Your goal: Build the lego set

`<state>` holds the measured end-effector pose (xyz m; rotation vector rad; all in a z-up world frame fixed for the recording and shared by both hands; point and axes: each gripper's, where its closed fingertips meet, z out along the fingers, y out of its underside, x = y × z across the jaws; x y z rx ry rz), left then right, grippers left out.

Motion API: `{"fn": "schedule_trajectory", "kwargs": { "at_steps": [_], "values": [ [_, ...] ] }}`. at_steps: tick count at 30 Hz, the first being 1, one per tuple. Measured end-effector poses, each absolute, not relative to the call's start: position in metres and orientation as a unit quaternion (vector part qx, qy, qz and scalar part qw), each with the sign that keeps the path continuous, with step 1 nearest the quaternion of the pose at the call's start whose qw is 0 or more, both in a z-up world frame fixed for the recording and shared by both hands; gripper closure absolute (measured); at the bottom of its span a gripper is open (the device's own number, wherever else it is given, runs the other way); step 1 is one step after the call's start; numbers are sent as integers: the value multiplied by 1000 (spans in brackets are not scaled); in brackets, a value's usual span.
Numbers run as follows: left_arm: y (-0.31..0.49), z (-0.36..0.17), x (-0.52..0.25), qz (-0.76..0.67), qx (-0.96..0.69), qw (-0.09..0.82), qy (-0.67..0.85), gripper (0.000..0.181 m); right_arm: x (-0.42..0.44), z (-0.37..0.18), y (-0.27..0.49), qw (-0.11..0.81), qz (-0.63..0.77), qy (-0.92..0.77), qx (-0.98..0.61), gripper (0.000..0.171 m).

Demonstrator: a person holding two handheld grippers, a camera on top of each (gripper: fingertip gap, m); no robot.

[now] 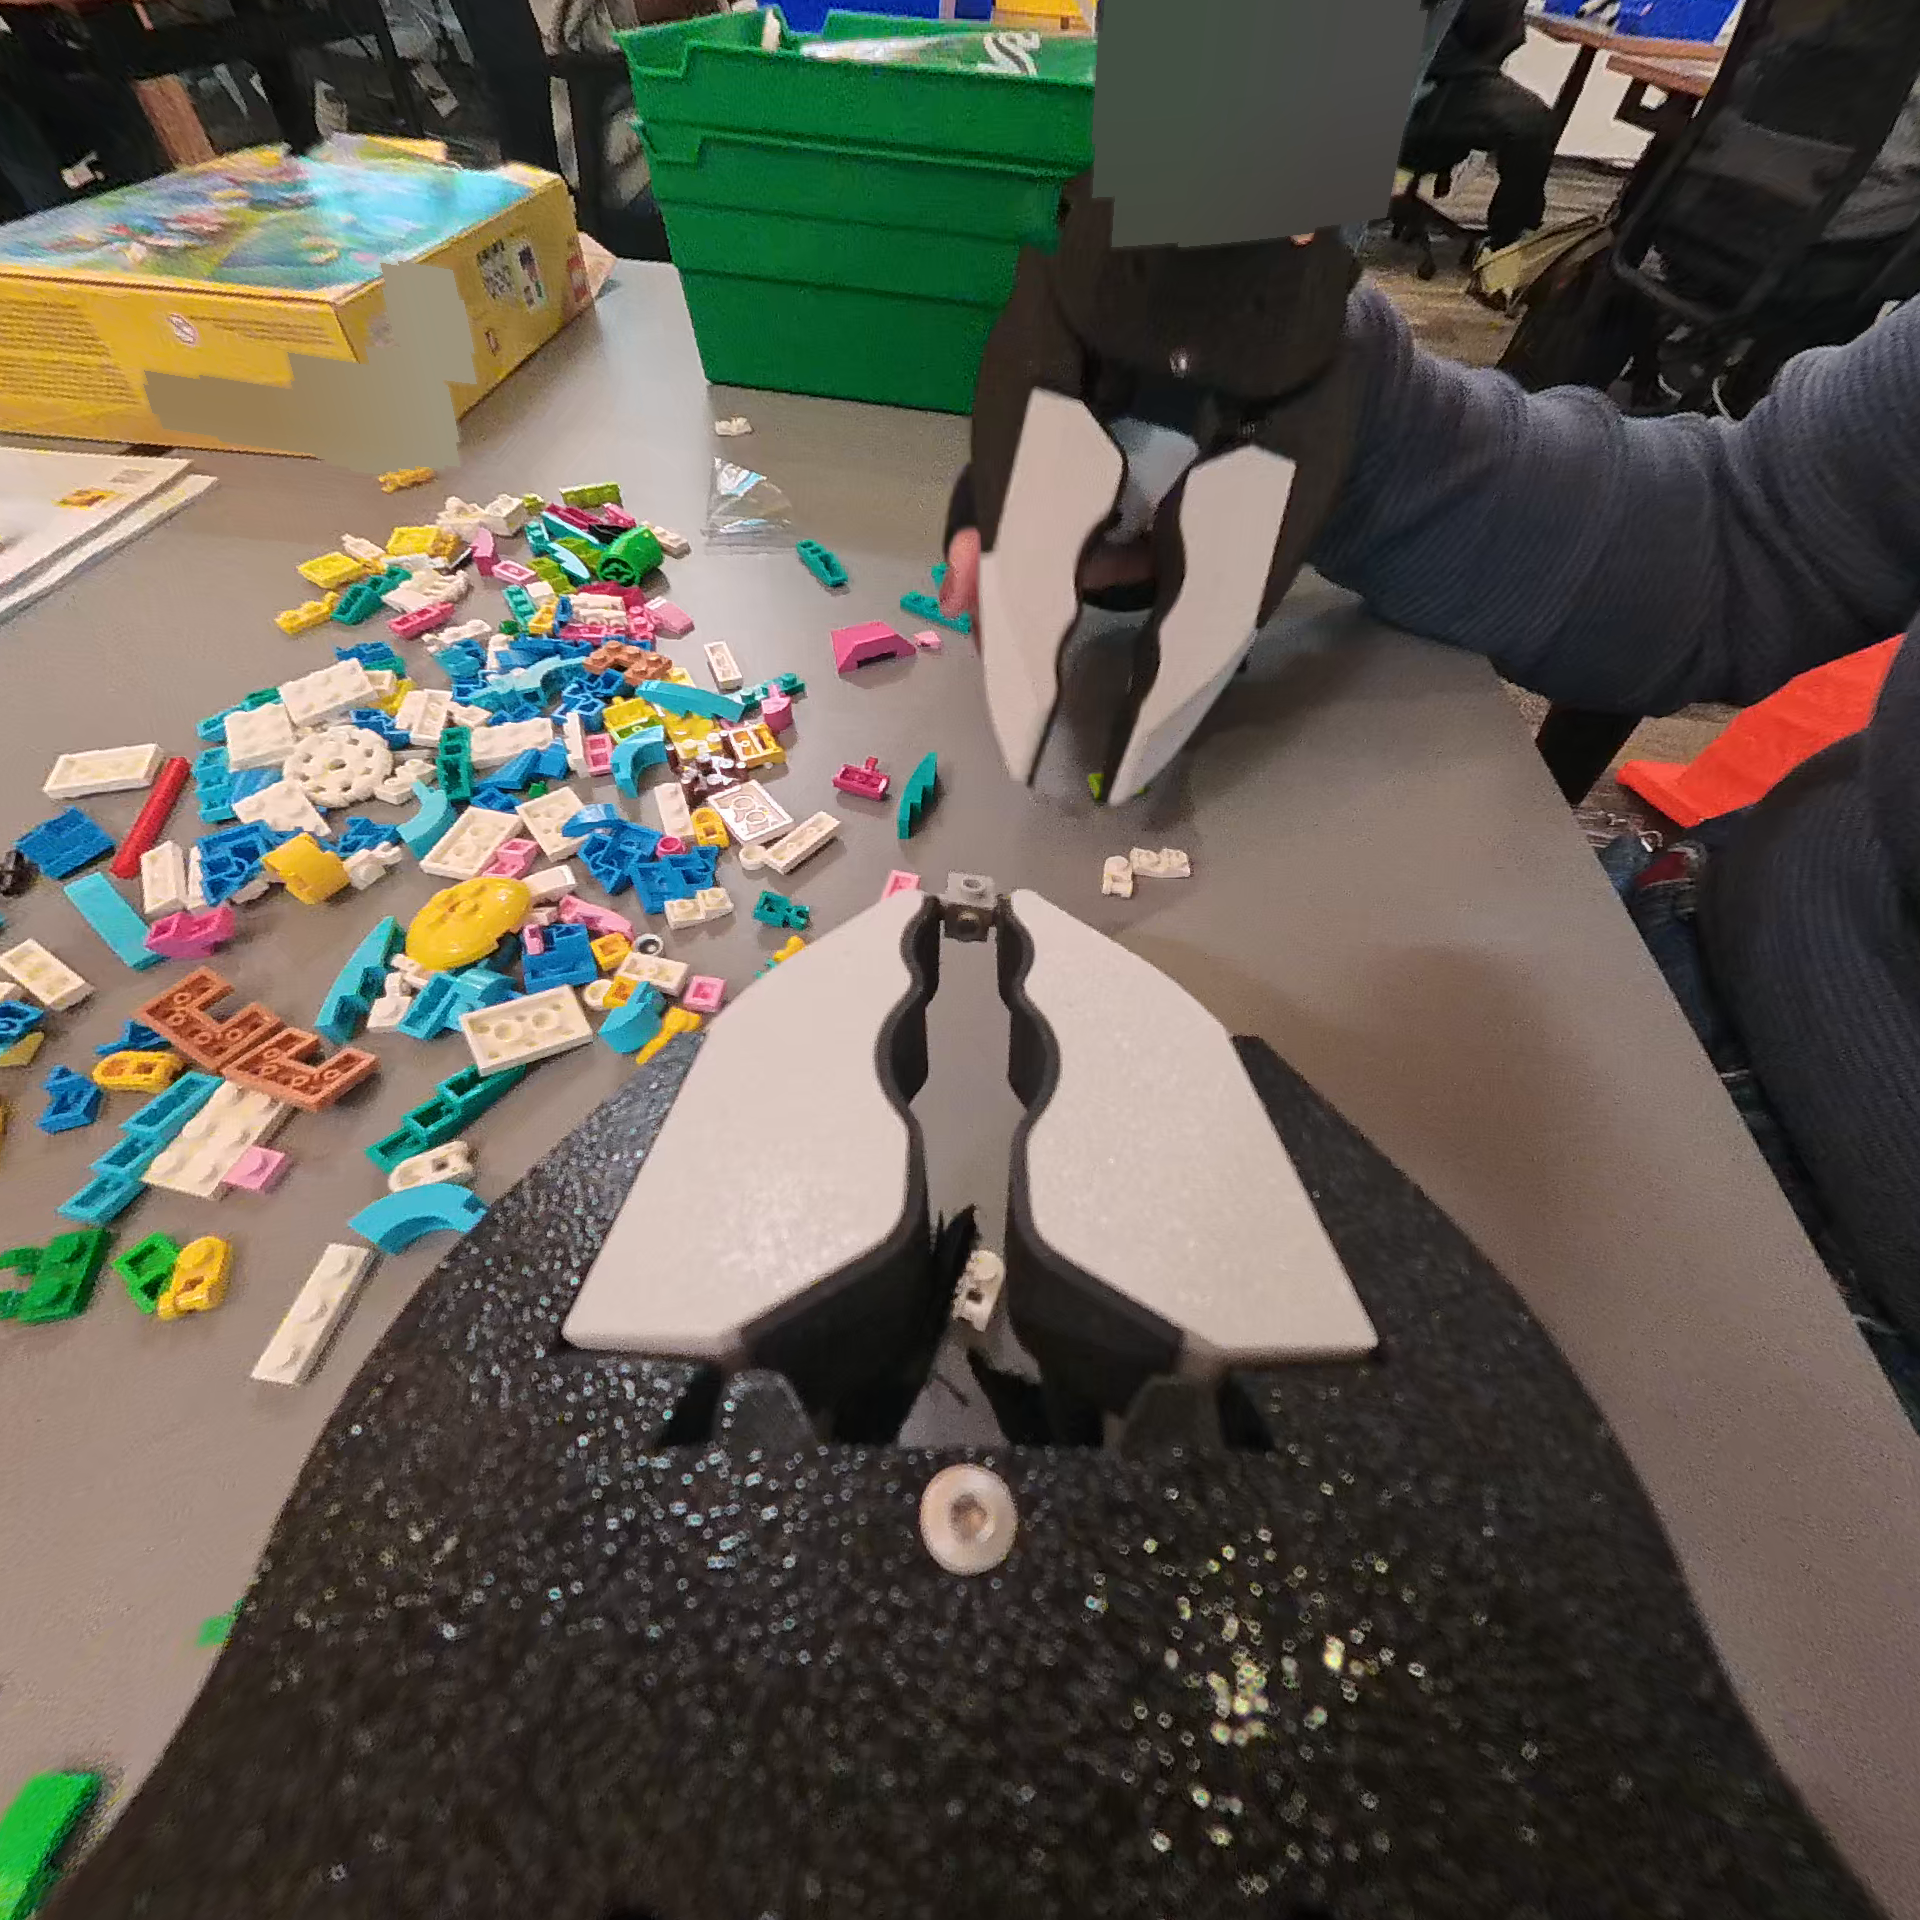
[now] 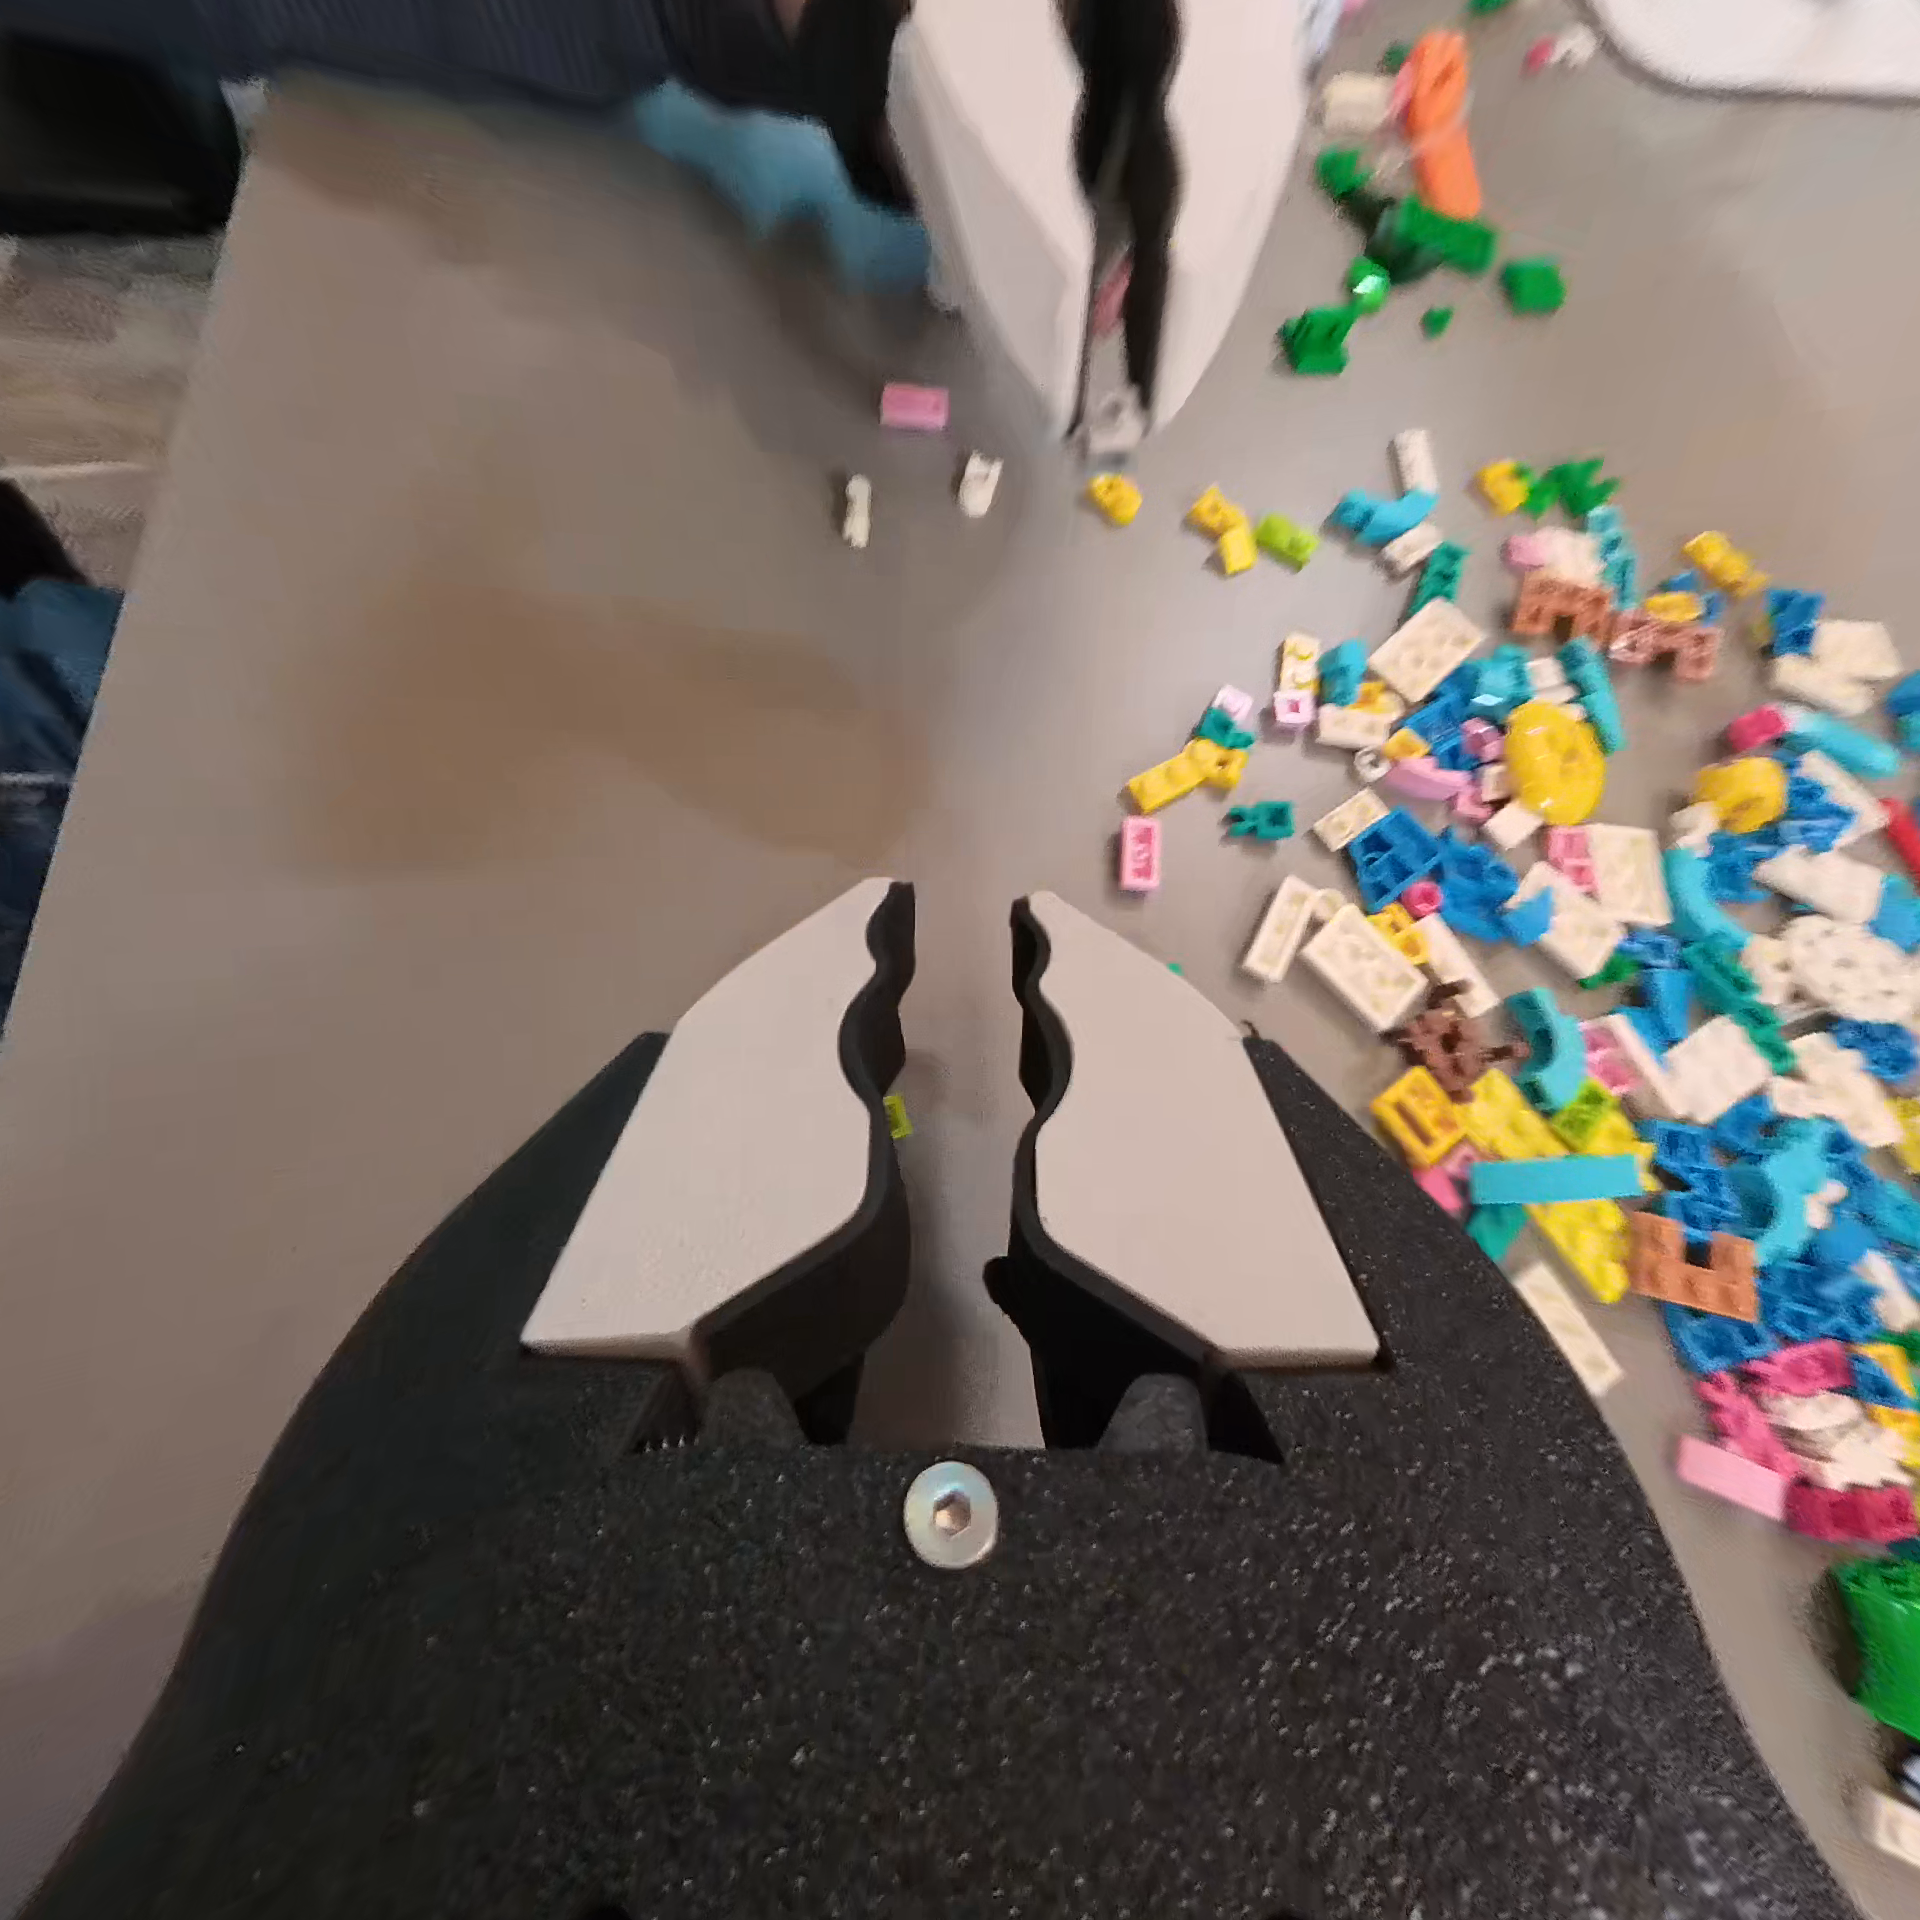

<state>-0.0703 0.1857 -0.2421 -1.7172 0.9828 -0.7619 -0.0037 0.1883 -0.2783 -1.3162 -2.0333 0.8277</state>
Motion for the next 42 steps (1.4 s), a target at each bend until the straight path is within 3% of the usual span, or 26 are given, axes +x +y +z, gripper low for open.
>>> {"fn": "schedule_trajectory", "kwargs": {
  "at_steps": [9,33,42],
  "values": [
    [182,-242,-68,-323,-702,483,411,171,0,-297,173,194,306,-777,-514,159],
    [180,-251,-61,-325,-706,465,423,171,5,-294,182,204,278,-785,-515,164],
    [175,-249,-55,-331,-700,459,435,171,12,-303,181,169,271,-794,-517,165]
  ]
}}
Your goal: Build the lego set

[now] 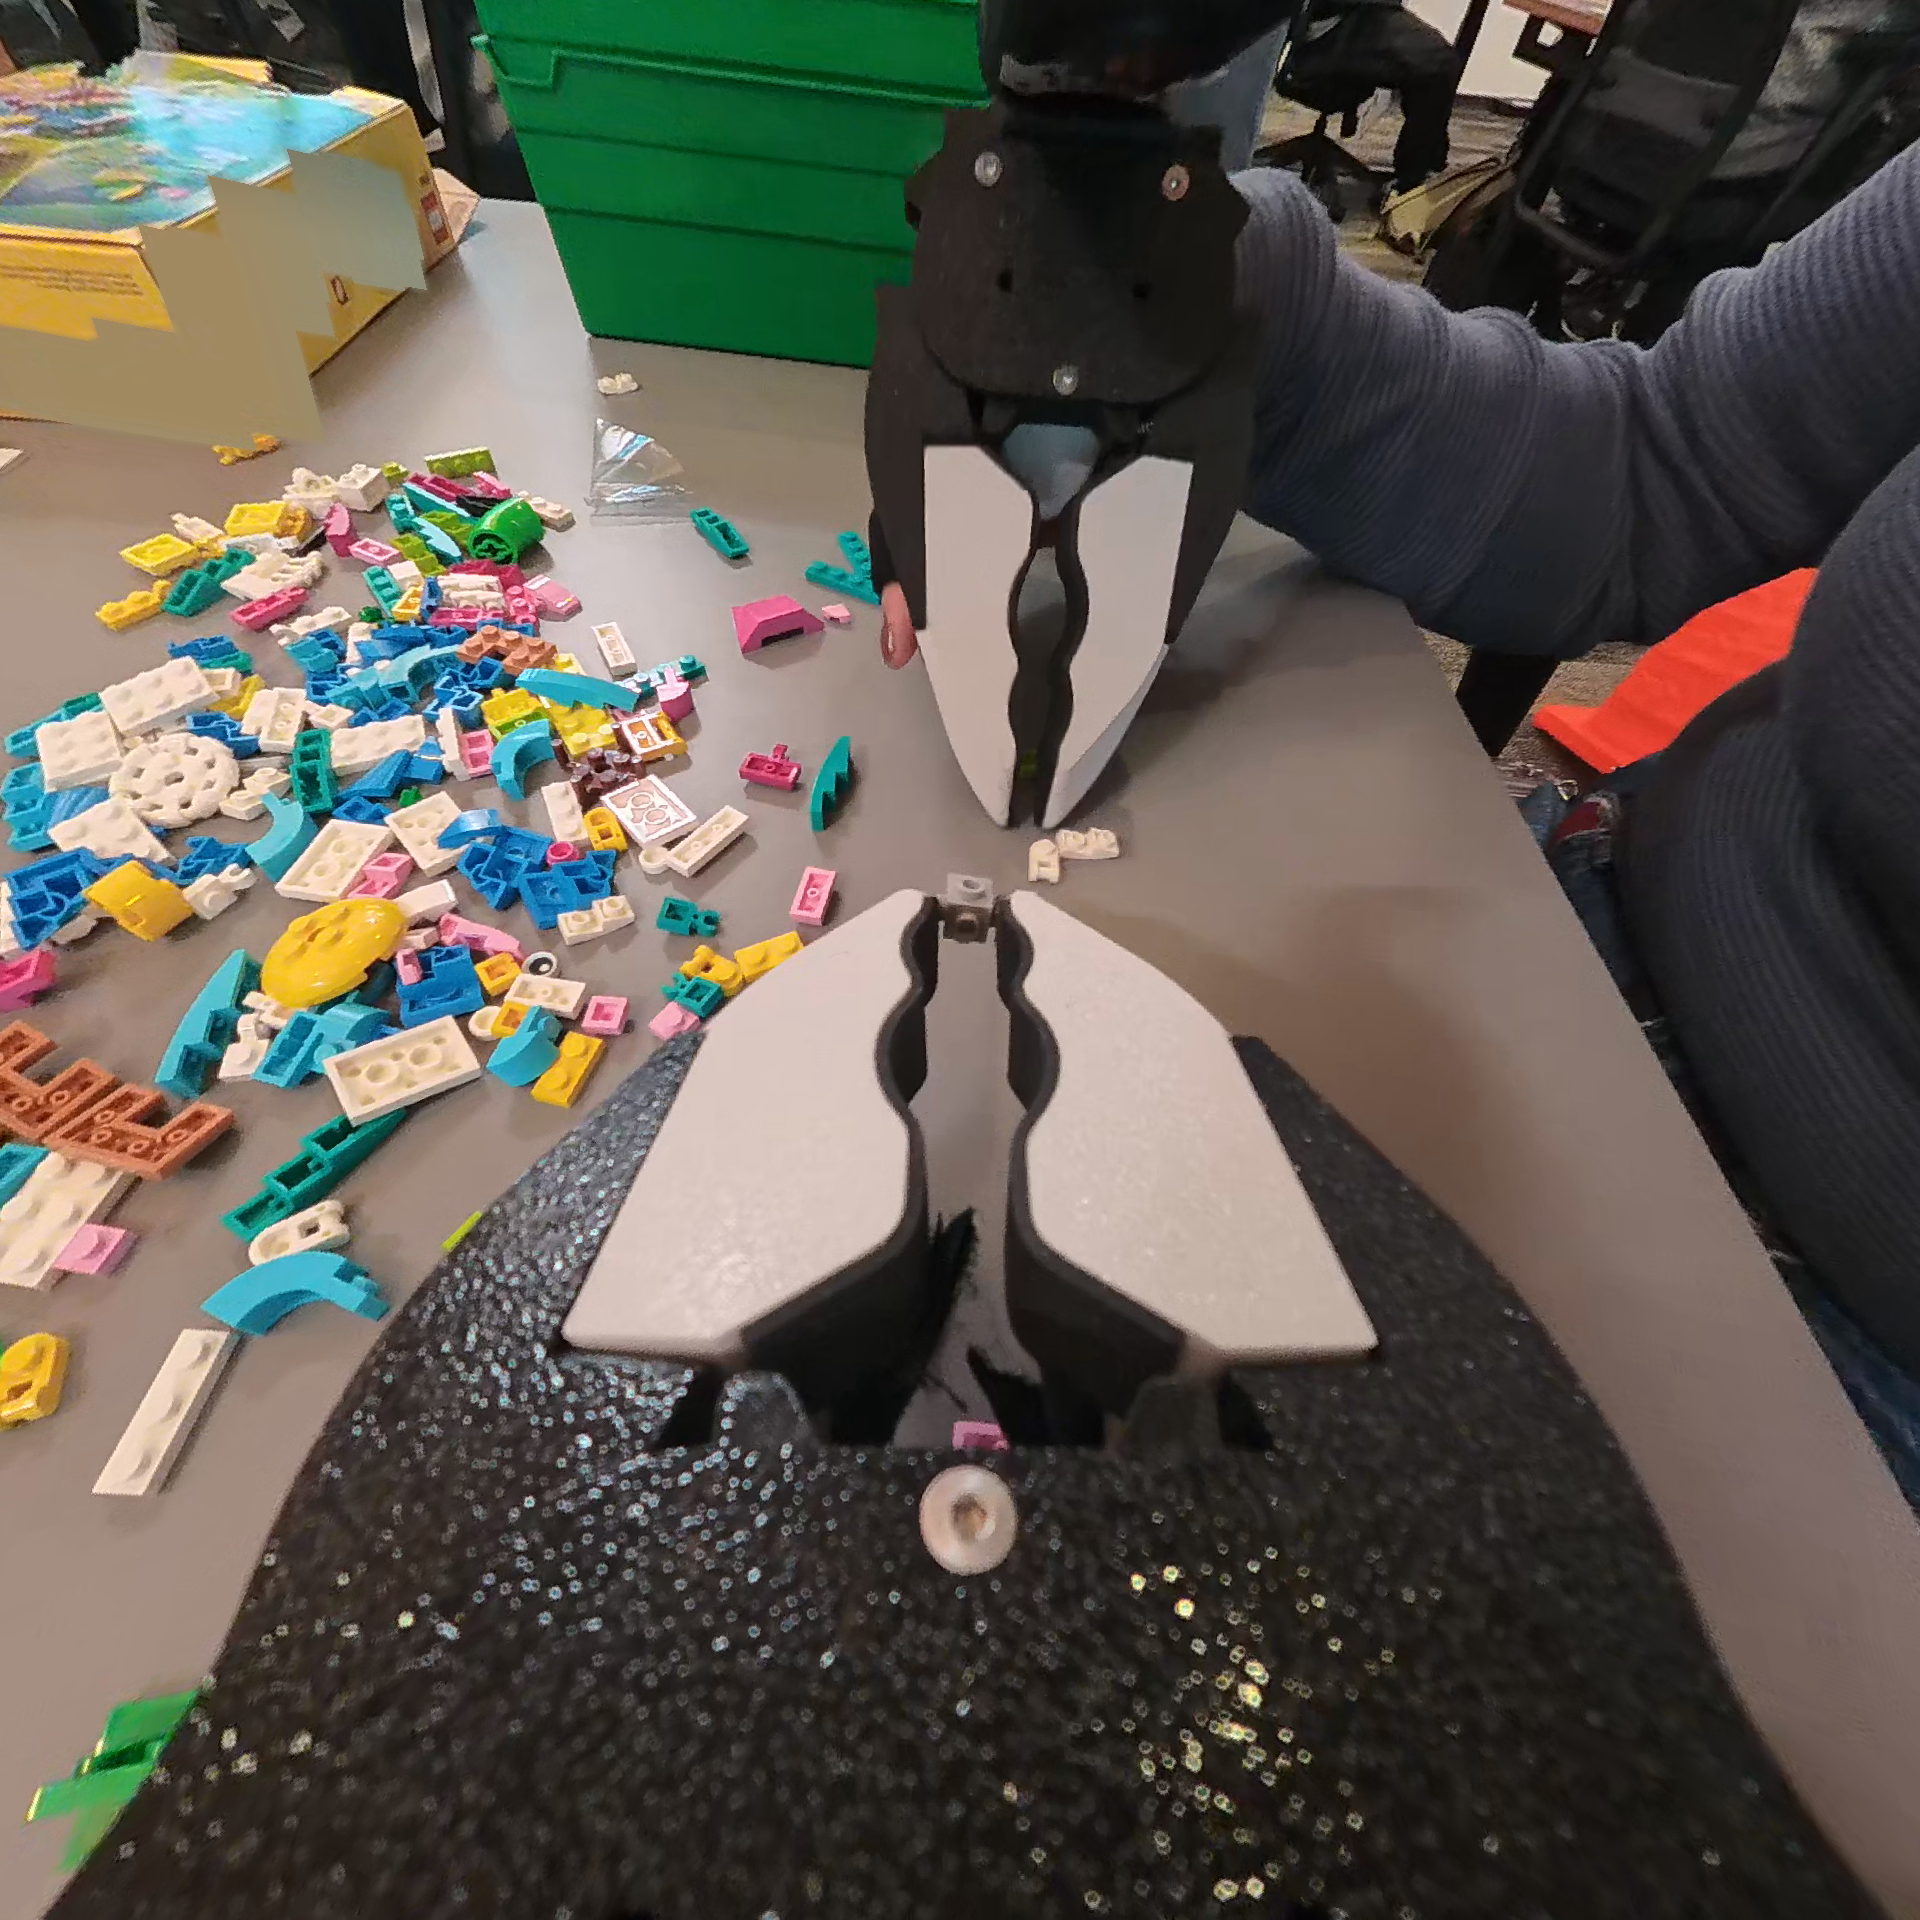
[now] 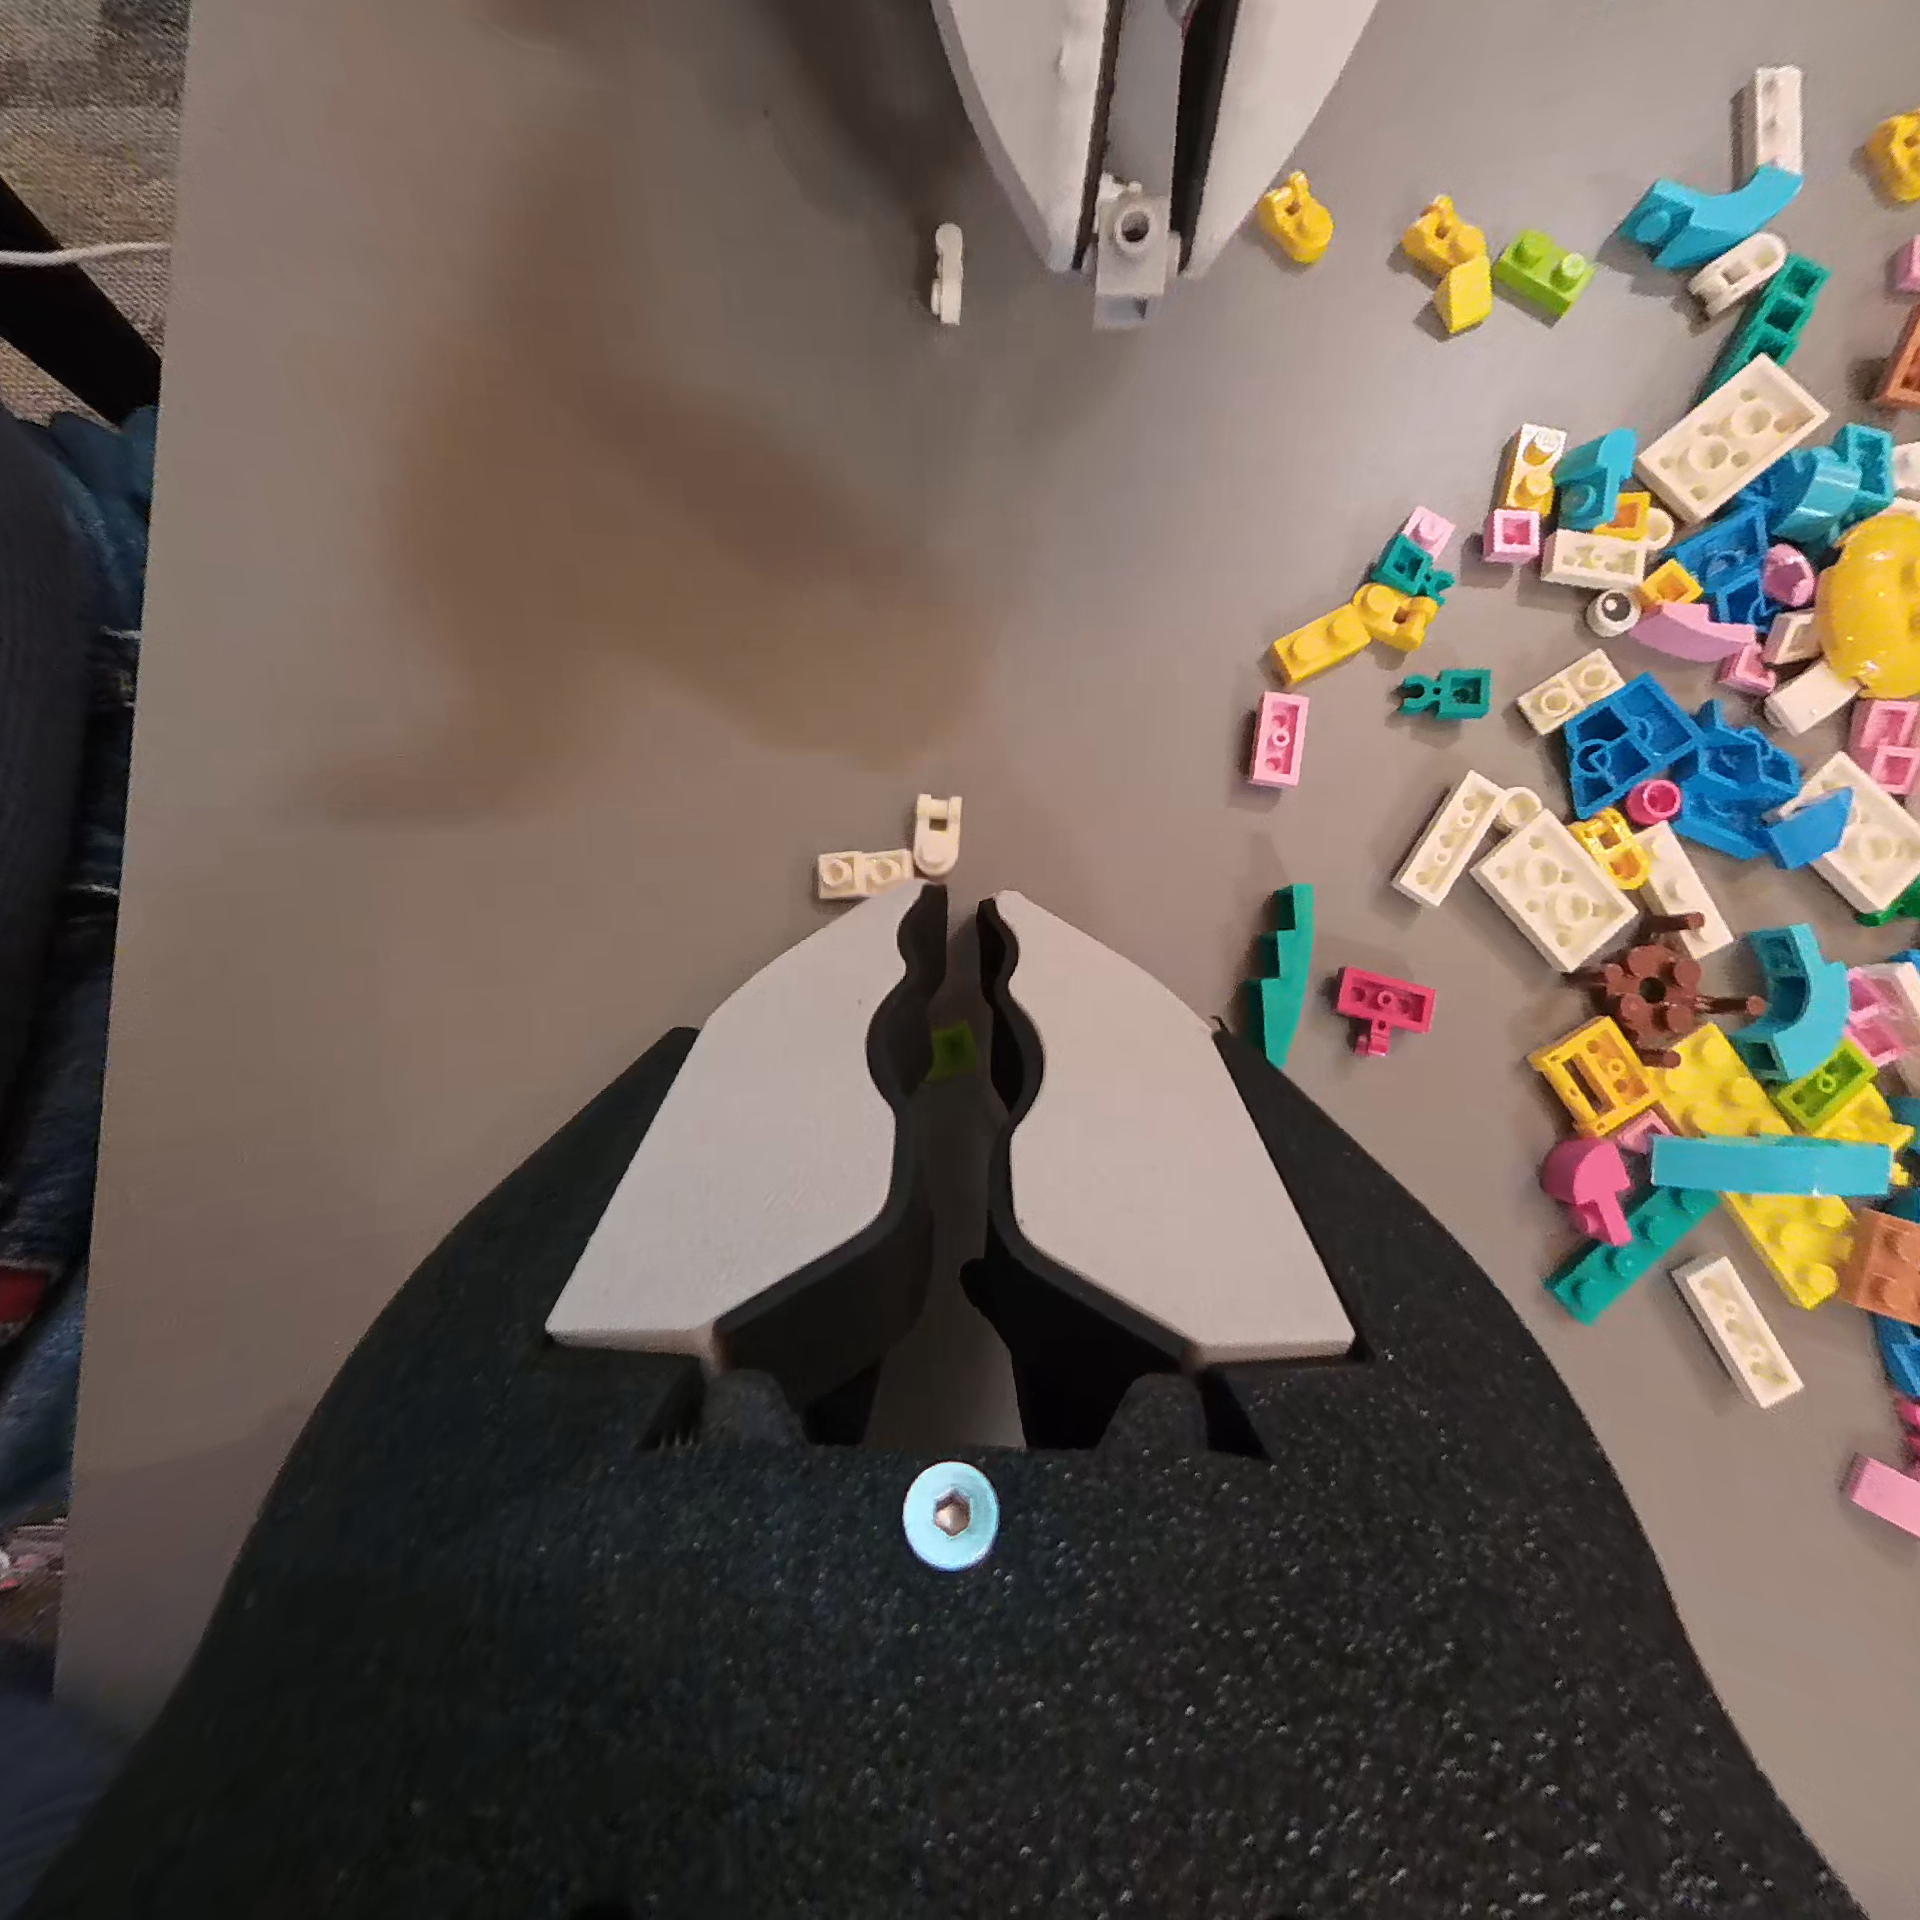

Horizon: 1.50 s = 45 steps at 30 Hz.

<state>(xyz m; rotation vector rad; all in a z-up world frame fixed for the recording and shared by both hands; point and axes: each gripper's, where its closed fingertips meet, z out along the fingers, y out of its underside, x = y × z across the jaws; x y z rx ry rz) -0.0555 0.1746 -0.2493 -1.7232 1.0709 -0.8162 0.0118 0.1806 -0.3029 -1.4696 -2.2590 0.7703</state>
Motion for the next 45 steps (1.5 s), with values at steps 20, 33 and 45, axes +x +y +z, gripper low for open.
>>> {"fn": "schedule_trajectory", "kwargs": {
  "at_steps": [20,33,45],
  "values": [
    [170,-251,-51,-333,-695,452,448,171,1,-302,169,178,304,-786,-508,159],
    [169,-250,-42,-323,-686,466,456,171,-1,-288,179,237,296,-782,-494,164],
    [160,-228,-31,-395,-645,490,435,171,-34,-211,153,310,395,-766,-401,171]
  ]
}}
